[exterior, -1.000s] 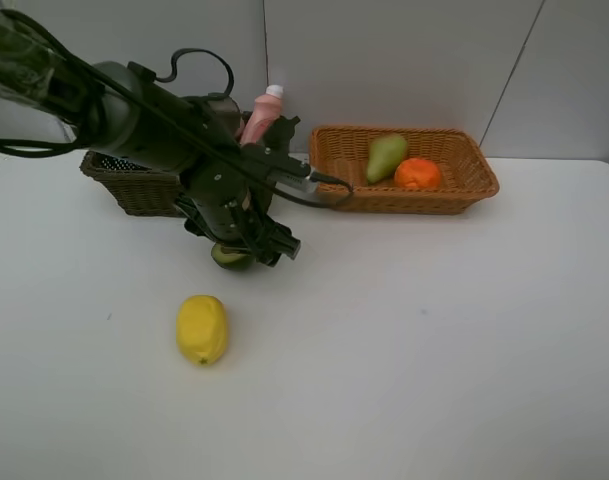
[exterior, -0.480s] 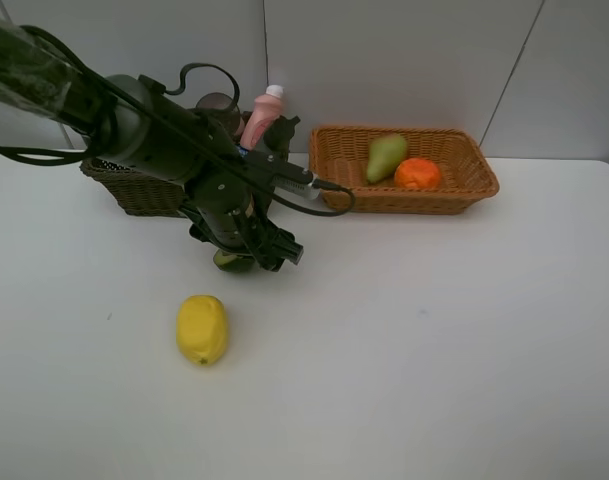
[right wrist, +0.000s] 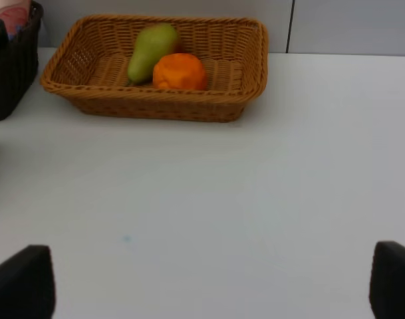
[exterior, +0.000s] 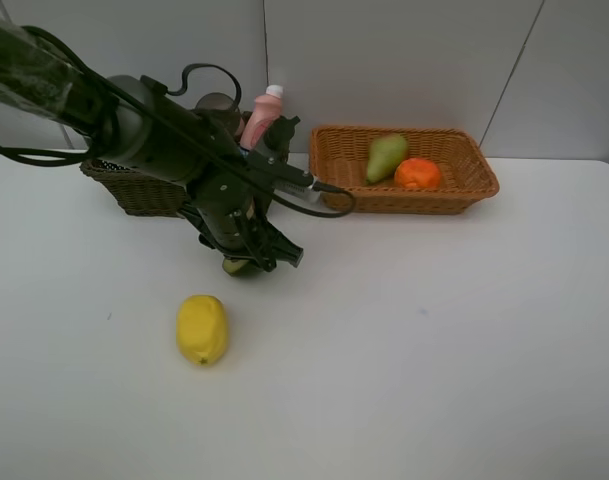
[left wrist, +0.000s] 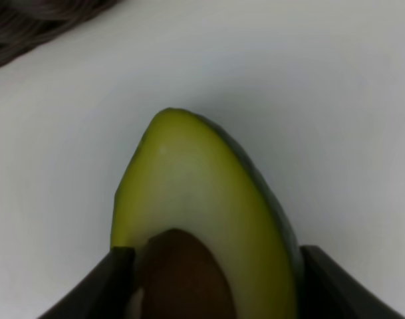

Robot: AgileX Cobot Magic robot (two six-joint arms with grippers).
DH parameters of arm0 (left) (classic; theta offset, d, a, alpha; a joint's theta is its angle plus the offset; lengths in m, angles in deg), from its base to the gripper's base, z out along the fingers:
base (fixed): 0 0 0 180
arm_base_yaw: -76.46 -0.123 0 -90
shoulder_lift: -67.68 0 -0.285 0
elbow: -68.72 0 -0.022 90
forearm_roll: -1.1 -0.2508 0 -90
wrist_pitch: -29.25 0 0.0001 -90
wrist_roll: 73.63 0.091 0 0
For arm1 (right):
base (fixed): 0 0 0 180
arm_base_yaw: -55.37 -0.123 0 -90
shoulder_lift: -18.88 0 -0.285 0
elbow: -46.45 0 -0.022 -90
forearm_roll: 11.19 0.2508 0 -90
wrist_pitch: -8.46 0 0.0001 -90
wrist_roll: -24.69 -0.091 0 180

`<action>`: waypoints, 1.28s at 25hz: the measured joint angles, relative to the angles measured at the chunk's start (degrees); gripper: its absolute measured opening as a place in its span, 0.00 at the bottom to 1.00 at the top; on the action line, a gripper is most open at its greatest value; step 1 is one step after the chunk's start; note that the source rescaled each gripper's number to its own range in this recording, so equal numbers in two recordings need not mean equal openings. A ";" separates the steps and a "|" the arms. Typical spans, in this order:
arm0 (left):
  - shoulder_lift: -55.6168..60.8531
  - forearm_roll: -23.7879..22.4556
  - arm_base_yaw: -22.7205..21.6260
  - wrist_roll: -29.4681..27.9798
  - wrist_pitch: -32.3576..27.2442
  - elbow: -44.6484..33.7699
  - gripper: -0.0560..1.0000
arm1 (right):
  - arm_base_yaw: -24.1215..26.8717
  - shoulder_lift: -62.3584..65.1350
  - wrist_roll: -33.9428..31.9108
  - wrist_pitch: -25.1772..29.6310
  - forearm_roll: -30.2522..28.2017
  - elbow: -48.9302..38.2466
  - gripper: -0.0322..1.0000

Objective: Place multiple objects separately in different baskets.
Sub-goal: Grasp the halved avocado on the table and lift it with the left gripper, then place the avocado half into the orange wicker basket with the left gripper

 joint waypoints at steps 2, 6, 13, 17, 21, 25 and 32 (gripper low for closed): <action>0.00 0.35 0.57 0.64 0.00 0.00 0.65 | 0.00 0.00 0.00 0.00 0.00 0.00 1.00; 0.00 0.41 1.20 0.99 -0.28 0.00 0.65 | 0.00 0.00 0.00 0.00 0.00 0.00 1.00; 0.00 0.41 1.20 1.00 -0.28 0.00 0.65 | 0.00 0.00 0.00 0.00 0.00 0.00 1.00; 0.67 0.61 1.20 1.00 -0.84 0.00 0.65 | 0.00 0.00 0.00 0.00 0.00 0.00 1.00; 3.24 0.82 1.20 1.00 -1.44 0.00 0.65 | 0.00 0.00 0.00 0.00 0.00 0.00 1.00; 6.55 2.02 1.20 1.00 -2.53 0.00 0.65 | 0.00 0.00 0.00 0.00 0.00 0.00 1.00; 12.61 2.86 3.62 2.44 -4.38 0.00 0.65 | 0.00 0.00 0.00 0.00 0.00 0.00 1.00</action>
